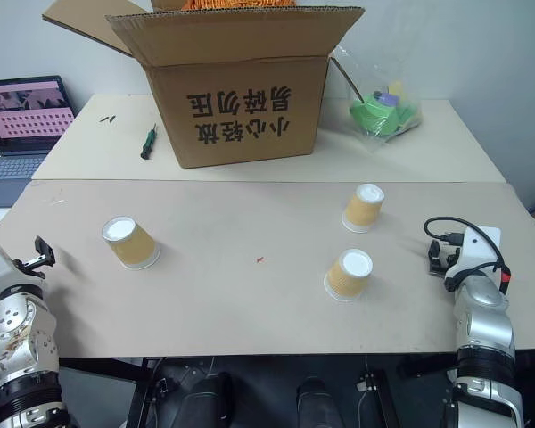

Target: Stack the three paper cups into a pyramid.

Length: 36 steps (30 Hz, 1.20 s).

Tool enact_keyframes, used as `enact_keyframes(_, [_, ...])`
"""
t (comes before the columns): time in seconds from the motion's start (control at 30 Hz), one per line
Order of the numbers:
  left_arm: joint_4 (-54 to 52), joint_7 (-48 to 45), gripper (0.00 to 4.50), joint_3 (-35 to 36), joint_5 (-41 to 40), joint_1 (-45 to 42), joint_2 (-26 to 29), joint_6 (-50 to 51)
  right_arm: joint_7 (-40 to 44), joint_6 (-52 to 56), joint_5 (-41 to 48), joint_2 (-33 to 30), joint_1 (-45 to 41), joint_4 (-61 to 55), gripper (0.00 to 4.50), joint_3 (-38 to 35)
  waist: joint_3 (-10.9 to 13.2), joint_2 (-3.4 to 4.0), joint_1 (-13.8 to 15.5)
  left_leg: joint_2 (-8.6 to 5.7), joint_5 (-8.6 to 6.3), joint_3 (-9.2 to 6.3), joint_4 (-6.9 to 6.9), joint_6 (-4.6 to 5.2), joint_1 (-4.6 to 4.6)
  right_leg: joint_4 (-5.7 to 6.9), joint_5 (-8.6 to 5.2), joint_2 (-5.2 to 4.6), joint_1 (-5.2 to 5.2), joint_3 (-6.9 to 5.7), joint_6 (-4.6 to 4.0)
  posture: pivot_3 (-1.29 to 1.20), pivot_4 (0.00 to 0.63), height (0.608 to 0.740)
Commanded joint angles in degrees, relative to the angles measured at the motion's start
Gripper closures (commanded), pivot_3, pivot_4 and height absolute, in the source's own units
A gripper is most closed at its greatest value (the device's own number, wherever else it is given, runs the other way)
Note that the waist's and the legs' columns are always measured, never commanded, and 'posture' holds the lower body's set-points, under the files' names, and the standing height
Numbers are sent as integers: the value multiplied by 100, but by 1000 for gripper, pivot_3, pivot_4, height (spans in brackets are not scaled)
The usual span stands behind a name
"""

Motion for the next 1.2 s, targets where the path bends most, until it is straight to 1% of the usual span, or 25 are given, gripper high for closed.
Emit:
enact_keyframes(0.03, [-67, -14, 0, 22, -30, -123, 79, -127, -7, -184, 5, -29, -75, -103, 16, -84, 0, 0, 0, 0, 0, 0, 0, 0, 0, 0, 0, 0, 0, 0, 0, 0, 150, 700])
enact_keyframes(0.2, [-464, 4, 0, 240, -834, -772, -20, 221, -2, -176, 8, -34, -81, -91, 16, -84, 0, -1, 38, 0, 1, -4, 5, 0, -1, 2, 2, 0, 4, -3, 2, 0, 150, 700])
enact_keyframes(0.3, [-847, -136, 0, 177, -1200, -1090, 35, 442, 1, -177, 3, -31, -98, -59, 16, -75, 0, -1, 37, -1, 1, -6, 11, 1, -1, -1, 3, -1, 14, -5, 5, 0, 150, 700])
enact_keyframes(0.43, [-1975, -1307, 0, -548, -1883, -1093, 312, 1103, -4, -156, 6, -3, -107, -59, 16, -57, 0, -1, 25, -2, 1, -8, 10, 1, -1, -2, 3, 0, 14, -6, 5, 0, 150, 700])
enact_keyframes(0.5, [-2446, -1790, 0, -757, -2282, -978, 456, 1447, -3, -143, 7, 4, -100, -79, 16, -54, 0, -1, 17, -2, 1, -9, 10, 1, 0, -2, 3, 0, 16, -6, 5, 0, 150, 700])
enact_keyframes(0.6, [-3520, -2948, 0, -1344, -2877, -255, 1015, 2141, 41, -111, 18, -41, -107, -85, 16, -65, -3, 4, -43, -2, 0, -9, 9, 1, 6, -2, 2, 0, 22, -4, 5, 0, 150, 700])
enact_keyframes(0.67, [-3947, -3511, 0, -1528, -3018, 265, 1355, 2337, 136, -84, 22, -126, -95, -101, 16, -63, -5, 8, -125, -2, -1, -9, 8, 3, 6, -3, 2, 0, 22, -4, 4, 0, 150, 700])
enact_keyframes(0.73, [-4396, -4123, 0, -1682, -2913, 985, 1731, 2312, 570, 15, 137, -429, -69, -126, 16, -121, -5, 10, -179, -2, -1, -9, 4, 4, 8, -5, 0, -1, 22, -3, 2, 0, 150, 700])
enact_keyframes(0.8, [-4725, -4497, 0, -1833, -2719, 1491, 1945, 2176, 1341, 78, 232, -845, 7, -133, 16, -42, 1, 19, -186, -3, -2, -9, 4, 4, 8, -4, -1, -2, 21, -3, 0, 0, 150, 700])
enact_keyframes(0.87, [-4922, -4830, 0, -1917, -2653, 1894, 2064, 2080, 2525, 401, 529, -1389, 191, -194, 16, 44, 1, 19, -160, -8, -2, -8, 6, 5, 10, -3, -3, -7, 22, -3, 0, 0, 150, 700])
enact_keyframes(0.9, [-4957, -5129, 0, -1988, -2521, 2142, 2157, 1929, 3371, 452, 562, -1891, 419, -200, 16, 181, 0, 19, -139, -8, -1, -9, 8, 6, 12, -4, -6, -7, 25, -5, -1, 0, 150, 700])
enact_keyframes(0.93, [-4974, -5340, 0, -2038, -2418, 2304, 2221, 1816, 3964, 473, 572, -2251, 572, -190, 16, 285, -1, 22, -112, -8, -1, -9, 8, 6, 14, -6, -13, -7, 30, -4, 1, 0, 150, 700])
enact_keyframes(0.97, [-4937, -5523, 0, -2104, -2316, 2397, 2276, 1699, 4603, 419, 576, -2648, 764, -183, 16, 405, -2, 23, -91, -16, -3, -9, 9, 10, 21, -8, -29, -13, 41, -3, -12, 0, 150, 700])
enact_keyframes(1.0, [-4887, -5646, 0, -2183, -2221, 2407, 2318, 1605, 5258, 428, 656, -3010, 990, -282, 16, 475, -1, 22, -77, -23, -8, -9, 9, 18, 39, -8, -55, -22, 60, -4, -46, 0, 150, 700])
enact_keyframes(1.03, [-4846, -5712, 0, -2234, -2163, 2390, 2331, 1548, 5657, 440, 729, -3215, 1117, -346, 16, 510, -1, 21, -76, -35, -13, -9, 7, 25, 61, -8, -73, -37, 78, -6, -38, 0, 150, 700])
enact_keyframes(1.07, [-4798, -5748, 0, -2328, -2077, 2299, 2329, 1509, 6274, 513, 924, -3463, 1395, -636, 16, 501, -2, 19, -90, -41, -17, -8, 6, 30, 75, -7, -93, -45, 87, -6, -14, 0, 150, 700])
enact_keyframes(1.1, [-4759, -5757, 0, -2399, -2028, 2213, 2311, 1505, 6724, 602, 1110, -3615, 1625, -942, 16, 467, -2, 19, -97, -41, -17, -7, 7, 30, 81, -9, -94, -45, 93, -6, -12, 0, 150, 700])
enact_keyframes(1.17, [-4696, -5751, 0, -2555, -1921, 2048, 2274, 1529, 7259, 874, 1509, -3752, 1958, -1747, 16, 428, -3, 19, -132, -42, -17, -8, 7, 30, 93, -8, -96, -48, 112, -6, -8, 0, 150, 700])
enact_keyframes(1.2, [-4671, -5753, 0, -2630, -1867, 1985, 2255, 1534, 7307, 969, 1598, -3749, 2055, -2169, 16, 477, -3, 19, -172, -42, -18, -8, 8, 30, 101, -9, -97, -48, 121, -6, -7, 0, 150, 700])
